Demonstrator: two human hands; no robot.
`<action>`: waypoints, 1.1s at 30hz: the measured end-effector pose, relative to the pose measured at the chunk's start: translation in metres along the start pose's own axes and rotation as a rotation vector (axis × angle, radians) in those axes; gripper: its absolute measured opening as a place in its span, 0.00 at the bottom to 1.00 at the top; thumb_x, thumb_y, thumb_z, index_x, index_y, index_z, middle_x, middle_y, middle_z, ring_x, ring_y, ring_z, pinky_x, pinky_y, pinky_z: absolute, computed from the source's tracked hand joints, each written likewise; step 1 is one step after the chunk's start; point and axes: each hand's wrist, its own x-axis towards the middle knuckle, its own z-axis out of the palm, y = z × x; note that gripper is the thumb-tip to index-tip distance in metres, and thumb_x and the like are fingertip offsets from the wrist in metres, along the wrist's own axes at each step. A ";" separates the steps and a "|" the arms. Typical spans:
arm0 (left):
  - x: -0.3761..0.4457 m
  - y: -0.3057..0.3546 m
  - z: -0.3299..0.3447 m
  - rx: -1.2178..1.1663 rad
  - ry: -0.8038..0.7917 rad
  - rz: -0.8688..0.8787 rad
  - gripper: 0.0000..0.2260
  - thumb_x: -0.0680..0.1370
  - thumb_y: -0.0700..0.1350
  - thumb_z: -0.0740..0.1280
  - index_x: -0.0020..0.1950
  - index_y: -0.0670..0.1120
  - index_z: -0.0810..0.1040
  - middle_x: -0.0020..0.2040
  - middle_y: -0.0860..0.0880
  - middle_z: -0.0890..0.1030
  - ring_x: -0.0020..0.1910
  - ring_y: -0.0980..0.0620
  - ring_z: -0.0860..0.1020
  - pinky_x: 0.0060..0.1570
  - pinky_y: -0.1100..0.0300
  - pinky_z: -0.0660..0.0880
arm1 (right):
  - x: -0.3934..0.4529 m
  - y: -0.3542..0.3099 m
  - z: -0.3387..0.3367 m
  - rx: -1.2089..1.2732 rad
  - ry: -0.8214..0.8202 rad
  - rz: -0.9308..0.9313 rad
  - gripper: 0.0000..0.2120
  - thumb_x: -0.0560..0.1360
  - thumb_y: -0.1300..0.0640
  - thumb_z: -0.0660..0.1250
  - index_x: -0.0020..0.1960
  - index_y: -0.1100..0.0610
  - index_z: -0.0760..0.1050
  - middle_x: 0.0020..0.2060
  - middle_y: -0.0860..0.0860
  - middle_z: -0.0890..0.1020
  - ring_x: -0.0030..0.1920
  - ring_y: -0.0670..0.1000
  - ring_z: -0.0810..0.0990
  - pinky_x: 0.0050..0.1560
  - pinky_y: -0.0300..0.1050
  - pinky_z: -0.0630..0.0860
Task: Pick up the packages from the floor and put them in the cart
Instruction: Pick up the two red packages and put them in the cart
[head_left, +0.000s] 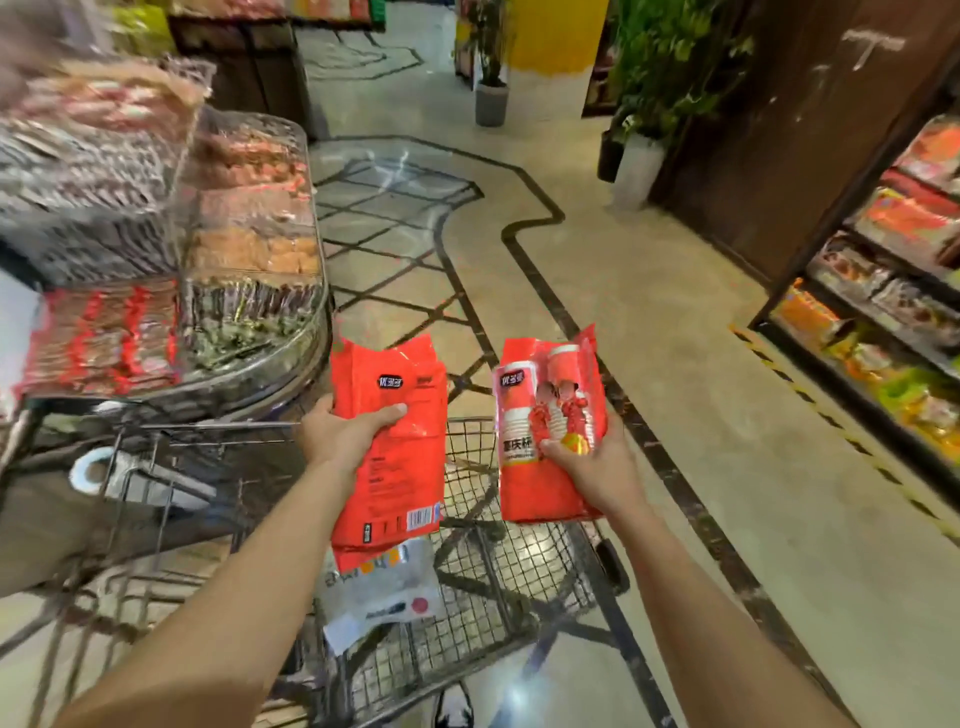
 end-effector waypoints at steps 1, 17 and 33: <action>0.007 -0.012 0.006 -0.009 0.012 -0.030 0.25 0.60 0.40 0.86 0.55 0.44 0.84 0.49 0.43 0.87 0.43 0.46 0.84 0.50 0.50 0.82 | 0.009 0.009 0.006 -0.012 -0.018 0.014 0.37 0.70 0.52 0.82 0.70 0.47 0.64 0.56 0.46 0.79 0.56 0.53 0.82 0.60 0.59 0.80; 0.078 -0.236 0.116 0.220 0.142 -0.431 0.19 0.63 0.50 0.86 0.50 0.54 0.83 0.47 0.48 0.87 0.49 0.45 0.85 0.56 0.49 0.81 | 0.112 0.196 0.092 -0.050 -0.268 0.273 0.44 0.65 0.50 0.83 0.71 0.54 0.61 0.55 0.53 0.81 0.46 0.44 0.81 0.44 0.33 0.74; 0.133 -0.341 0.161 0.427 0.230 -0.298 0.22 0.68 0.58 0.81 0.58 0.51 0.82 0.46 0.53 0.87 0.47 0.52 0.84 0.52 0.55 0.79 | 0.171 0.319 0.147 -0.174 -0.405 0.355 0.47 0.70 0.39 0.78 0.77 0.46 0.52 0.64 0.49 0.80 0.59 0.49 0.84 0.57 0.52 0.82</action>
